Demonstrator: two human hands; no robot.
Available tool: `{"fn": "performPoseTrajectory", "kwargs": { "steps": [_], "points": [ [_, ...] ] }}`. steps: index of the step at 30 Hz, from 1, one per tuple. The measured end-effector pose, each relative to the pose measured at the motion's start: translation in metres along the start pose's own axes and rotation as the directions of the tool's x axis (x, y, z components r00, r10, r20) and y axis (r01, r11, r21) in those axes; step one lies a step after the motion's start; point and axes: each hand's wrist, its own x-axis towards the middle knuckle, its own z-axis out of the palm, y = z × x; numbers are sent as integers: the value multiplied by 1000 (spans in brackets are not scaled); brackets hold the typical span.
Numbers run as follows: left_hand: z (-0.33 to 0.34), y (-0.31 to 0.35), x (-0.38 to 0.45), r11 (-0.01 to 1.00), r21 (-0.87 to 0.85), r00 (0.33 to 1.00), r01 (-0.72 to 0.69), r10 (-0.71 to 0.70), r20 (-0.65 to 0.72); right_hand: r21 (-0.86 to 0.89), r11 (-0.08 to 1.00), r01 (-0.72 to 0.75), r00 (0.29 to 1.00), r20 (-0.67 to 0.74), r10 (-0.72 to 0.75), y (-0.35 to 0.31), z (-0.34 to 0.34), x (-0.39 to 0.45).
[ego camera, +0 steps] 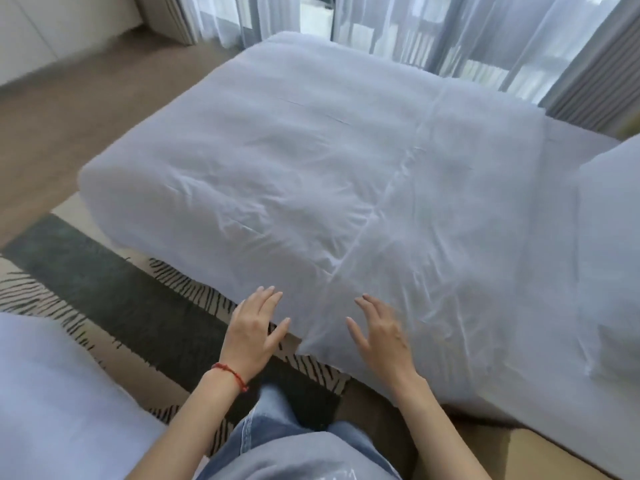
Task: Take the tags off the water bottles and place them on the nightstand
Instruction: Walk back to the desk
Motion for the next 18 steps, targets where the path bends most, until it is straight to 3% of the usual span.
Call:
{"fn": "performPoseTrajectory", "kwargs": {
  "steps": [7,13,18],
  "points": [
    [-84,-122,-15,958,28,939,285,-273,-209,18,965,261,950,175,-260,-124,69,92],
    [-125,-192,-38,827,-73,772,557,-548,-322,51,892,449,835,333,-439,-212,111,155],
    [-148,-232,-30,726,-135,644,675,-668,-373,73,820,568,732,412,-543,-274,139,206]
  ]
}}
